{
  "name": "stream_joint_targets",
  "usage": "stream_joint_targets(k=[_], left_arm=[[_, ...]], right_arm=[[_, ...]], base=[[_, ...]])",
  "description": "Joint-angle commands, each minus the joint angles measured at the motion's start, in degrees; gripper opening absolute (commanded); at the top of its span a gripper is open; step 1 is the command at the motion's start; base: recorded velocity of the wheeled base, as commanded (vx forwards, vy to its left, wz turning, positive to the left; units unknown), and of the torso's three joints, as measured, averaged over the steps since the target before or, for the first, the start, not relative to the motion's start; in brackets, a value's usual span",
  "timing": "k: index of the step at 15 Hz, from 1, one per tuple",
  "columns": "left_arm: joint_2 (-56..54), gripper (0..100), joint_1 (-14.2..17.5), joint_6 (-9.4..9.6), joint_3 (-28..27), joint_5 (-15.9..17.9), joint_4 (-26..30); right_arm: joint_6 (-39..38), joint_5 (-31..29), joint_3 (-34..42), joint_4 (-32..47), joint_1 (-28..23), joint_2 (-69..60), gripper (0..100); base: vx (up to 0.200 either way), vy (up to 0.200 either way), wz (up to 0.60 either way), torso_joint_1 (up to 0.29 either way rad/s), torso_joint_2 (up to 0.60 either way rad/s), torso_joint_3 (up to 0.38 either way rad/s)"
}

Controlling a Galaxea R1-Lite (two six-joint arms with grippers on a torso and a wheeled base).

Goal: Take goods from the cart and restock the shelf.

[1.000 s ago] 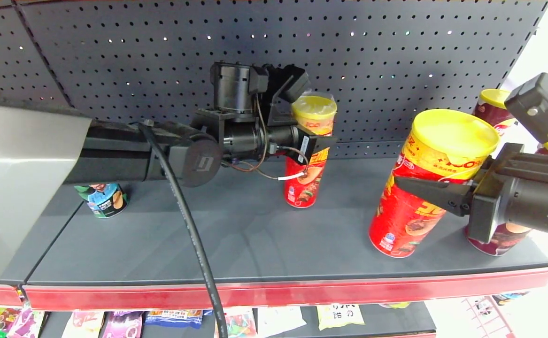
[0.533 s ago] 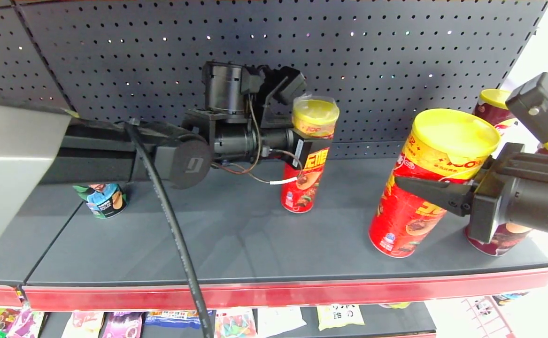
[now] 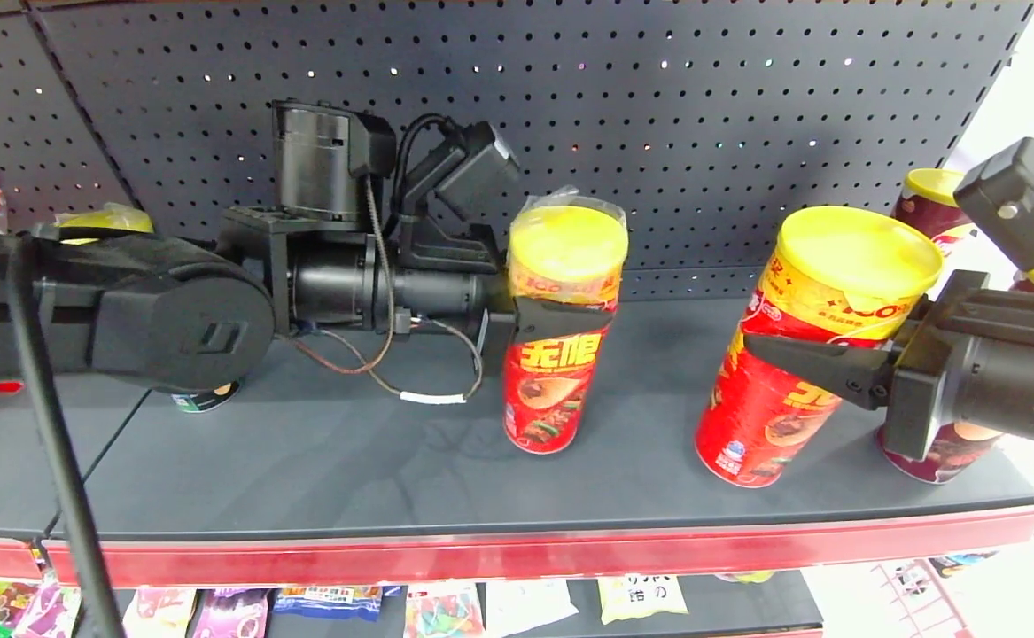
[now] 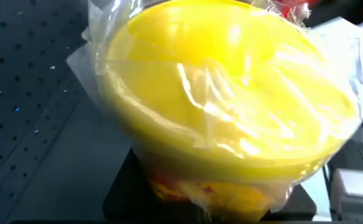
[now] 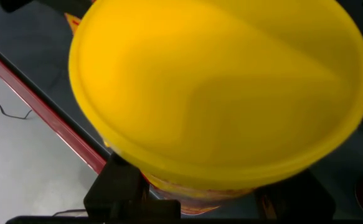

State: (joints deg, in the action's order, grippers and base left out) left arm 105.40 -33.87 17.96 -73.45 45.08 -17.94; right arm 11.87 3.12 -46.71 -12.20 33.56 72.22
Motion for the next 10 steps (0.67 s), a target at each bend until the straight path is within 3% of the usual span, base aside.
stream_joint_targets(k=[1, 3, 5, 7, 10], left_arm=[[-3.10, 0, -0.41, 2.43, 6.30, 0.97, -0.16], [-3.01, 0, -0.41, 2.61, 8.76, 0.97, -3.68], [-2.92, 0, -1.03, 1.64, 11.49, 0.97, -7.90], [-3.10, 0, -1.64, 0.32, 12.80, 1.06, -8.33], [-2.83, 0, -2.08, -0.03, 12.89, 1.15, -8.42]], right_arm=[[-0.01, 0.04, -0.04, -0.01, 0.10, 0.03, 0], [0.08, 0.04, 0.13, -0.01, 0.19, 0.03, 0], [-0.01, 0.04, -0.04, -0.01, 0.19, 0.12, 0], [-0.01, 0.04, 0.04, -0.01, 0.19, 0.03, 0], [0.08, 0.04, 0.04, -0.01, 0.19, 0.03, 0]], base=[[0.000, 0.000, 0.00, 0.000, 0.00, 0.000], [0.000, 0.000, 0.00, 0.000, 0.00, 0.000], [0.000, 0.000, 0.00, 0.000, 0.00, 0.000], [0.000, 0.000, 0.00, 0.000, 0.00, 0.000], [0.000, 0.000, 0.00, 0.000, 0.00, 0.000]])
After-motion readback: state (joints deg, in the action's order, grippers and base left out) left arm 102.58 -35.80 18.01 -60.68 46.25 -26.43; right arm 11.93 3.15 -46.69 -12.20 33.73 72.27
